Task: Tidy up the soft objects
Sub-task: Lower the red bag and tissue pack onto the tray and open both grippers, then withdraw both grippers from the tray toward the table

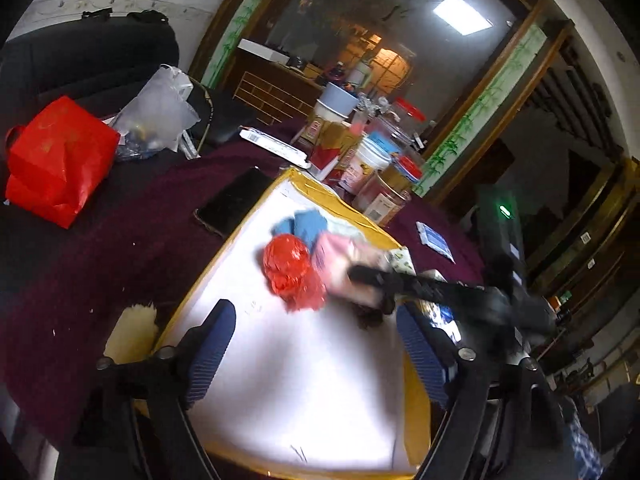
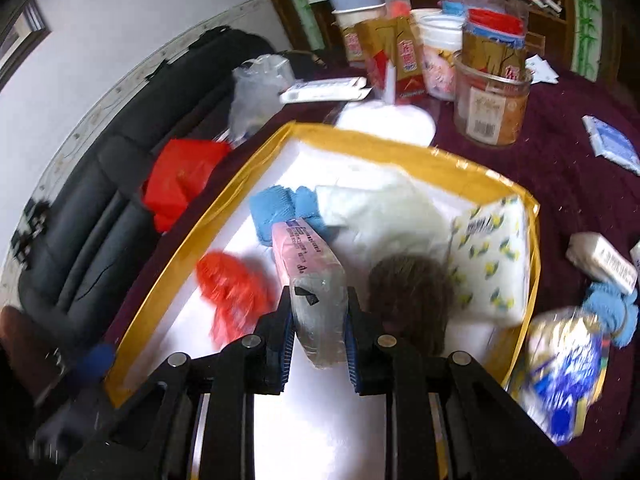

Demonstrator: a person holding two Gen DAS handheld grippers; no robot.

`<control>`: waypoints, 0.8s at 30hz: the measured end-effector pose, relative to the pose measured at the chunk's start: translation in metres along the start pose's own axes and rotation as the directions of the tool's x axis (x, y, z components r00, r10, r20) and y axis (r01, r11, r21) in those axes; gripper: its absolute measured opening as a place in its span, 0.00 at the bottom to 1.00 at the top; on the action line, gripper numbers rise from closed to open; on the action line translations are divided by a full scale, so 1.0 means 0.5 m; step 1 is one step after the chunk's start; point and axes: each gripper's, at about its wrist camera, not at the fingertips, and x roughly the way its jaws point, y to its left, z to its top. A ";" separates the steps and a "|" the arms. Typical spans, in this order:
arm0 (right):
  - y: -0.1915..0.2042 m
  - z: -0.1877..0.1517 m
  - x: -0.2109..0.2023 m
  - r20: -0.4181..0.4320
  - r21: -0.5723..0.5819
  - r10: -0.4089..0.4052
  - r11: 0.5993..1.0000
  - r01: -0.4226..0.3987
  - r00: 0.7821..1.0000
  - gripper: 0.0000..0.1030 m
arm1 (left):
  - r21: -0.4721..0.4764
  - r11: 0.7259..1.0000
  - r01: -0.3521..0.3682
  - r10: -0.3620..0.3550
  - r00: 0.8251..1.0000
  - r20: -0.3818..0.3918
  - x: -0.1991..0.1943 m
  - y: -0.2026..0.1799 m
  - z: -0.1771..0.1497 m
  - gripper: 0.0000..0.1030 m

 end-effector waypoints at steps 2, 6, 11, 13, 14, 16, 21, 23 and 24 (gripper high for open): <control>-0.021 0.007 0.024 -0.048 0.053 0.012 0.999 -0.010 0.999 0.27 | 0.011 1.000 0.013 -0.013 1.000 -0.006 -0.006 -0.003 -0.007 0.86; -0.037 -0.004 0.002 -0.057 0.088 0.114 0.990 -0.108 0.992 0.43 | 0.004 1.000 0.021 -0.021 0.999 -0.030 0.001 0.000 -0.023 0.87; -0.061 -0.028 -0.123 0.093 0.036 0.045 0.998 -0.048 0.995 0.63 | -0.018 0.999 0.039 -0.040 0.998 -0.051 0.005 0.003 -0.046 0.88; -0.080 -0.050 -0.164 0.126 0.021 0.024 0.999 -0.027 0.992 0.63 | -0.022 0.999 0.031 -0.032 0.998 -0.055 0.004 0.004 -0.051 0.89; -0.088 -0.061 -0.180 0.138 0.014 0.013 1.000 -0.015 0.990 0.63 | -0.023 0.999 0.022 -0.023 0.998 -0.060 0.004 0.004 -0.054 0.90; -0.119 -0.100 -0.217 0.164 -0.002 -0.018 1.000 0.018 0.986 0.63 | -0.019 1.000 0.005 -0.007 0.997 -0.076 0.007 0.001 -0.060 0.90; -0.179 -0.186 -0.243 0.142 0.003 -0.074 0.997 0.074 0.987 0.63 | 0.069 0.997 -0.029 0.034 0.996 -0.077 0.007 -0.048 -0.085 0.92; -0.189 -0.214 -0.254 0.143 0.010 -0.079 0.997 0.078 0.987 0.62 | 0.122 0.991 -0.048 0.058 0.995 -0.077 0.017 -0.076 -0.091 0.92; -0.196 -0.232 -0.261 0.146 0.016 -0.066 0.998 0.064 0.987 0.62 | 0.148 0.987 -0.060 0.073 0.994 -0.080 0.025 -0.089 -0.094 0.92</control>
